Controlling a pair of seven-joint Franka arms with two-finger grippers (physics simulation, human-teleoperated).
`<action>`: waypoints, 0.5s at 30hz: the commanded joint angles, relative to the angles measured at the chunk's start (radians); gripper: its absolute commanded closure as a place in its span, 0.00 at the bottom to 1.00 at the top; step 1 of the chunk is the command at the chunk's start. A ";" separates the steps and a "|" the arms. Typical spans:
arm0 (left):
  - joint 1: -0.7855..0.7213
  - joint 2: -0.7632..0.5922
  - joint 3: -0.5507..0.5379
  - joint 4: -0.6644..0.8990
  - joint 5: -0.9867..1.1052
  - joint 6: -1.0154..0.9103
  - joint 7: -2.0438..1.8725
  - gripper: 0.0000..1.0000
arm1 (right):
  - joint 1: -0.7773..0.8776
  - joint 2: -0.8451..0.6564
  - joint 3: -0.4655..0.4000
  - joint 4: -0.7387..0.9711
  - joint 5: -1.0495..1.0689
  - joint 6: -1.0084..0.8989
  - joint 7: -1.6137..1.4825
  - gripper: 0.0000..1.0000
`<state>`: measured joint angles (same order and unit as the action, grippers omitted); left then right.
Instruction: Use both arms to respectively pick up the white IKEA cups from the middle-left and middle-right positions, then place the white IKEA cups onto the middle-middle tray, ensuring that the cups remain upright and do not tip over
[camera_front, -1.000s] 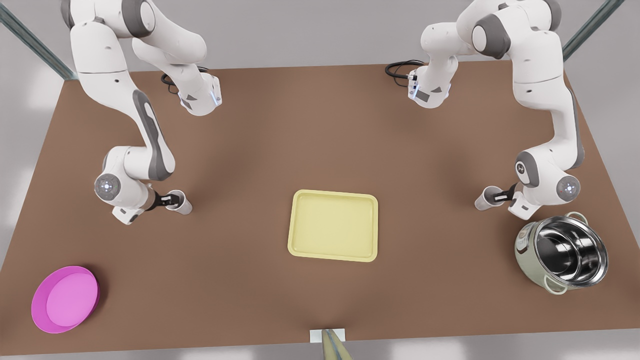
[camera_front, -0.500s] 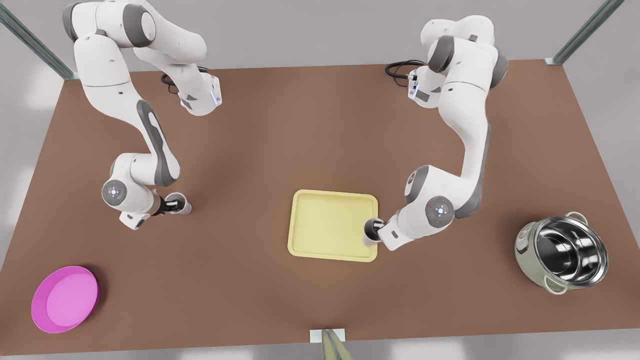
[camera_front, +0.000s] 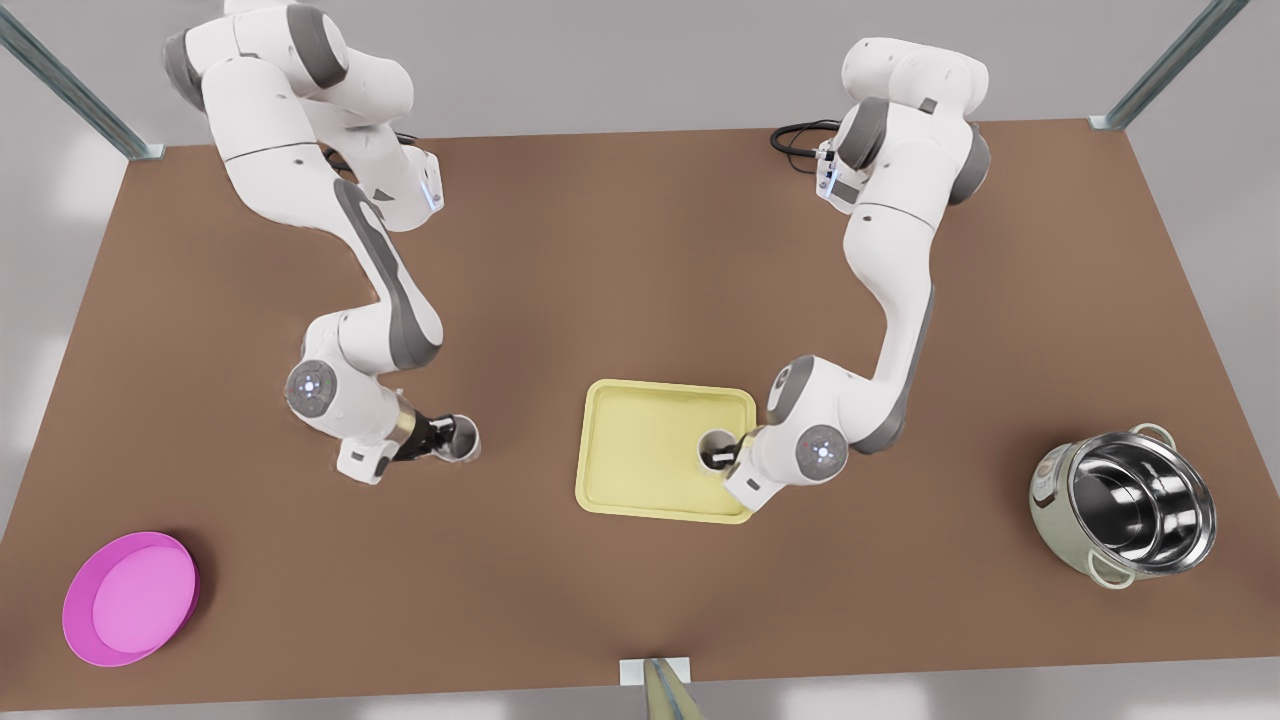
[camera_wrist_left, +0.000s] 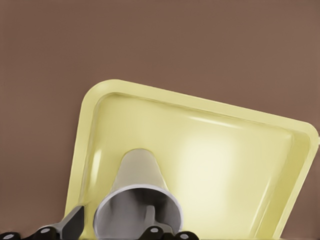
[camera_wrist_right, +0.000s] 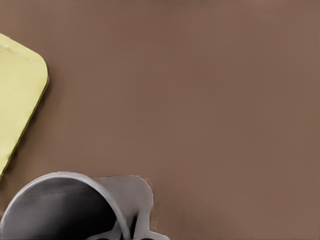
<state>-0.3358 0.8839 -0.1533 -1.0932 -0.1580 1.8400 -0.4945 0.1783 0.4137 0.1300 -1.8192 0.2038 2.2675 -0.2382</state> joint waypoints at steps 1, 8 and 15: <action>0.008 -0.049 0.000 0.003 0.028 -0.148 -0.271 0.00 | 0.093 0.011 0.002 0.050 0.062 -0.023 0.373 0.79; 0.244 -0.443 0.075 0.052 0.336 -0.705 0.494 0.00 | 0.329 0.220 0.000 0.313 0.051 0.052 0.790 0.79; 0.258 -0.721 0.072 -0.430 0.238 -0.367 0.516 0.00 | 0.339 0.347 0.002 0.380 0.043 0.175 0.786 0.79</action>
<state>-0.0773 0.1839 -0.0740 -1.4895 0.0822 1.4407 -0.3288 0.5156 0.7551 0.1309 -1.4436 0.2540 2.3682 0.1702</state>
